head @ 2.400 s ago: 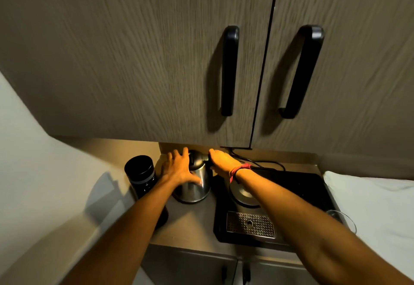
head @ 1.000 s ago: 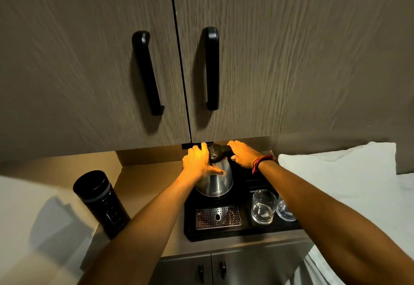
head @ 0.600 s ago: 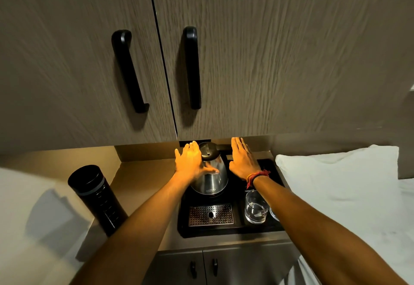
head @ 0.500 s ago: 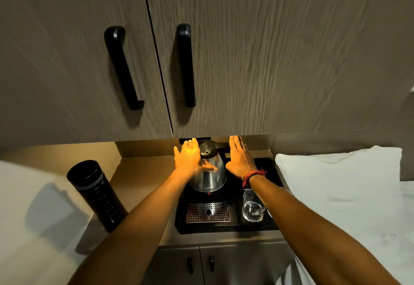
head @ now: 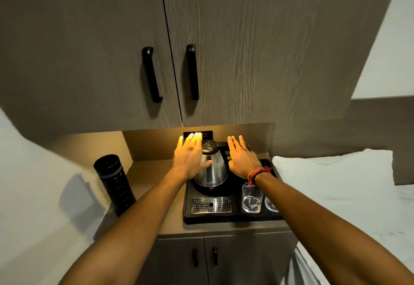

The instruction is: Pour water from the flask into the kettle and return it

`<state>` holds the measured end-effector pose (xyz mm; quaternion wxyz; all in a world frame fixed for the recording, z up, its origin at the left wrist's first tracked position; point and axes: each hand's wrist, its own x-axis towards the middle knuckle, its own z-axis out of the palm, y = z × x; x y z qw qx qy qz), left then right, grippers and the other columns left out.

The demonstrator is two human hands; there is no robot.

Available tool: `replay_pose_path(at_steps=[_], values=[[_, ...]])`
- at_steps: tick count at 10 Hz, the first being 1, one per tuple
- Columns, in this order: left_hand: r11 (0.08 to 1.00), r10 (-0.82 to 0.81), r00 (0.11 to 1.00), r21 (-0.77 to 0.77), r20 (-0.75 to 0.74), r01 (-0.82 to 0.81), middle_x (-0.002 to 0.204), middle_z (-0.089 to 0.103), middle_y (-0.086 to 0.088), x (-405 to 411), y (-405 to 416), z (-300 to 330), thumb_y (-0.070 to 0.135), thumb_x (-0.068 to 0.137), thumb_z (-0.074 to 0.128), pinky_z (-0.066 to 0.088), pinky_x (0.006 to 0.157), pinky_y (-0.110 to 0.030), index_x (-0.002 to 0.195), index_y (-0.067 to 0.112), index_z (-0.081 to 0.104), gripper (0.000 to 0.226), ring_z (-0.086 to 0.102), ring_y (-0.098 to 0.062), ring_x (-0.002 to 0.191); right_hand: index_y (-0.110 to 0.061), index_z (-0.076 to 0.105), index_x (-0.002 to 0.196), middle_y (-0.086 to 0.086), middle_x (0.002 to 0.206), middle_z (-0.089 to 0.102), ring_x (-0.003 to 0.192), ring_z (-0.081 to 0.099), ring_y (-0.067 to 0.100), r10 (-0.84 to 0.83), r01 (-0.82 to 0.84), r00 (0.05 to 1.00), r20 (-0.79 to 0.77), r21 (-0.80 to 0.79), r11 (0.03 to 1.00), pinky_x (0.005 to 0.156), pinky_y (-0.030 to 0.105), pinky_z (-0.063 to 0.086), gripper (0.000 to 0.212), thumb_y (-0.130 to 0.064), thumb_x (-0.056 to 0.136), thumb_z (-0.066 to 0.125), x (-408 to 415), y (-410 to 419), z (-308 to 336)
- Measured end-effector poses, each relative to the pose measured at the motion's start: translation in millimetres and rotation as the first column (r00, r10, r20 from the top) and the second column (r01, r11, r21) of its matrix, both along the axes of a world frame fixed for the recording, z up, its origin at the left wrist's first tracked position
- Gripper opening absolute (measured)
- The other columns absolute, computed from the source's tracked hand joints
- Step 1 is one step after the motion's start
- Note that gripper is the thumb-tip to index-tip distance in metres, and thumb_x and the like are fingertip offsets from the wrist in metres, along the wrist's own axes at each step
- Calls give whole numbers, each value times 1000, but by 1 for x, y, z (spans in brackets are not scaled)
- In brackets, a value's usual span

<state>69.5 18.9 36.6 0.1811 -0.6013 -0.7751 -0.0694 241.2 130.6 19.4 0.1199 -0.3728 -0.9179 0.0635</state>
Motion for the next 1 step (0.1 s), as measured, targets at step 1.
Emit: replay_pose_path(at_steps=[1], values=[[984,-61,994,159,-87,74,134,60,-11,20,-35,31,60,86,54,37,109,-44,138,8,51,74,52,-26,127,-8,17,156,19,157,36,148,29,35,59,-47,996,-63,173,984,111,48,40,75,-18,88,49,15,-33,38]])
